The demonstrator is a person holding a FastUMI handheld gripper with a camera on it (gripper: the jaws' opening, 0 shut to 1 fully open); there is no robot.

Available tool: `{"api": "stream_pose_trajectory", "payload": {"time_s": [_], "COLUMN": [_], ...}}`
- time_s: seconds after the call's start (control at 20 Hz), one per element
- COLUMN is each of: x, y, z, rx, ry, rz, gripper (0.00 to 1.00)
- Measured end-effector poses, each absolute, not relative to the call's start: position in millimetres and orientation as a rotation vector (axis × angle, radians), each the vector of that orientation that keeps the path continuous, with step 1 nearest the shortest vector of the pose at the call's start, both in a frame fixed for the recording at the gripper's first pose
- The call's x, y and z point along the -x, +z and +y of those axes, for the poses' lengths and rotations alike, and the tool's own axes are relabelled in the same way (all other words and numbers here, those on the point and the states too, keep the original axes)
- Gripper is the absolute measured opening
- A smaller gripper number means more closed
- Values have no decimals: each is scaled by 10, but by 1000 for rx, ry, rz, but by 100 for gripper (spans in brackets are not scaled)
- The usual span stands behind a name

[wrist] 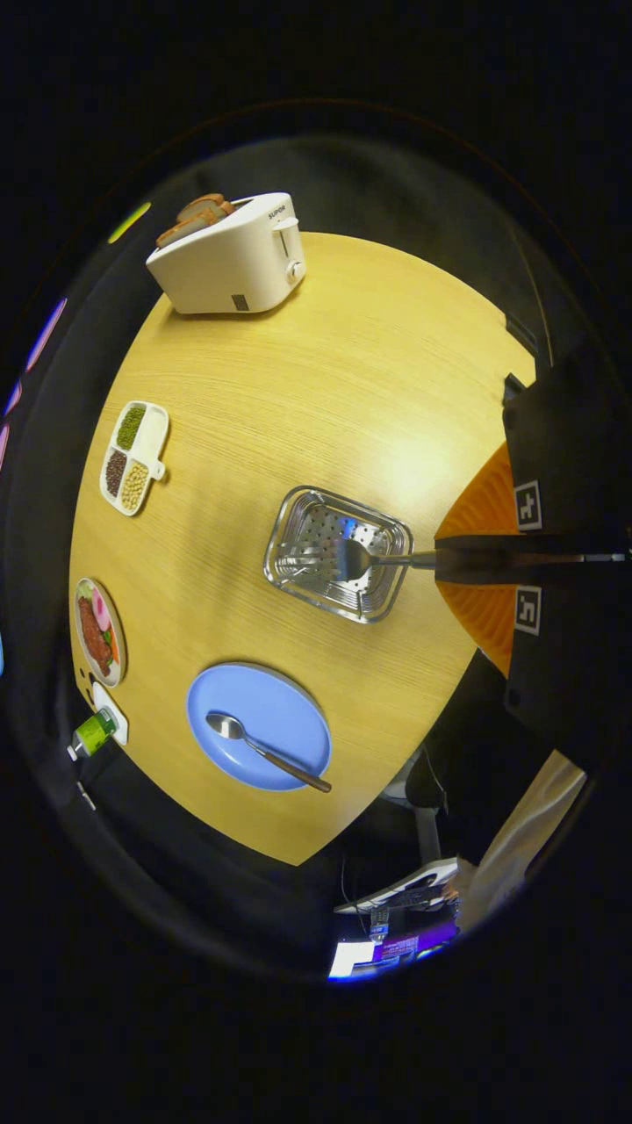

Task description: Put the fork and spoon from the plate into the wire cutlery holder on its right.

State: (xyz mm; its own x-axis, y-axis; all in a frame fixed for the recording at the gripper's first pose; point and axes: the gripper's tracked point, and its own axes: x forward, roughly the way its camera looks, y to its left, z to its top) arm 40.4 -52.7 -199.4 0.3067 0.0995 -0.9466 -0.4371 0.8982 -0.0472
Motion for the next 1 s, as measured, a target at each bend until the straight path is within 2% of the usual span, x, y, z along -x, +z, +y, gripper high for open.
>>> {"api": "stream_pose_trajectory", "payload": {"time_s": [0.3, 0.6, 0.85, 1.0], "x": [-485, -584, -593, -667], "y": [-2107, -2293, -2283, -2244], "z": [-507, -483, -456, -439], "rx": [377, 378, 360, 342], "ry": [408, 364, 348, 332], "rz": [1380, 1538, 1593, 1558], "gripper": [8, 8, 10, 15]}}
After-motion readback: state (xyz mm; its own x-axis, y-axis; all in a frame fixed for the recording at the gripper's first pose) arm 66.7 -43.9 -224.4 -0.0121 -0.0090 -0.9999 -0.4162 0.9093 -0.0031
